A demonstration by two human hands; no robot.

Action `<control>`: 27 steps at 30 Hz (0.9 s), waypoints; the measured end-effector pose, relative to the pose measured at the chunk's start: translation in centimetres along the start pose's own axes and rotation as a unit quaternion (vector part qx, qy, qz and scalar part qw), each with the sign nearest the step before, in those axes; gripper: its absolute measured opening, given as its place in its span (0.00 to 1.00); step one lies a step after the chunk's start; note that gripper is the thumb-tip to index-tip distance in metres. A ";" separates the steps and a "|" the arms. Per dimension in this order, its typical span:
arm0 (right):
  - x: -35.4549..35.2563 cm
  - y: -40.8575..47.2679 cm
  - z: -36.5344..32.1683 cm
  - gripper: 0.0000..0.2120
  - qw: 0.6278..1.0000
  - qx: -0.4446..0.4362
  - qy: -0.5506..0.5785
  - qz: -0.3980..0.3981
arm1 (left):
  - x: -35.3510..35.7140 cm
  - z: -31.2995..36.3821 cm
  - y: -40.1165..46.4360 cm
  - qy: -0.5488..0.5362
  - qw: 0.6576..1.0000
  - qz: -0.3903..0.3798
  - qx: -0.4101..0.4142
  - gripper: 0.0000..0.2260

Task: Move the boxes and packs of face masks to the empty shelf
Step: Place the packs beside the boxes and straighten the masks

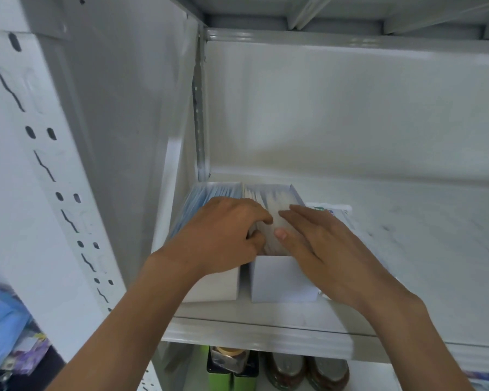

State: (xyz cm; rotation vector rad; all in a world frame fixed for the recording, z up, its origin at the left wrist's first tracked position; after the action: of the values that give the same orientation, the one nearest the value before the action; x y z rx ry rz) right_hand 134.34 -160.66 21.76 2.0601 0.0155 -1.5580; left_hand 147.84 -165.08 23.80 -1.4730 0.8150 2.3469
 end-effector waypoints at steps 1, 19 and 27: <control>0.3 -0.1 0.2 0.31 1.000 0.005 0.011 -0.012 | -0.2 0.0 -0.1 -0.010 1.000 0.016 -0.005 0.15; 0.3 1.3 0.4 0.15 0.996 0.085 0.037 -0.013 | -0.8 1.3 -0.7 0.004 0.998 0.070 0.001 0.06; -0.1 2.5 -1.0 0.20 0.992 0.121 0.013 -0.023 | -0.1 1.0 -0.9 0.071 0.997 0.027 0.008 0.13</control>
State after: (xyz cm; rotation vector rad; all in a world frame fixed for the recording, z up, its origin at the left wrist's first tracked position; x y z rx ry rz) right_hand 136.00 -162.30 23.01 2.2805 -0.1223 -1.6298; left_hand 147.53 -163.79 23.93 -1.6455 0.9165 2.2891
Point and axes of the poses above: each hand's wrist, its own y-axis towards the middle knuckle, its own x-axis out of the palm, z = x × y, the point moved 8 cm from there along y, towards the middle knuckle, and after that the axes turned 11 degrees about -x, right-handed, at the moved point
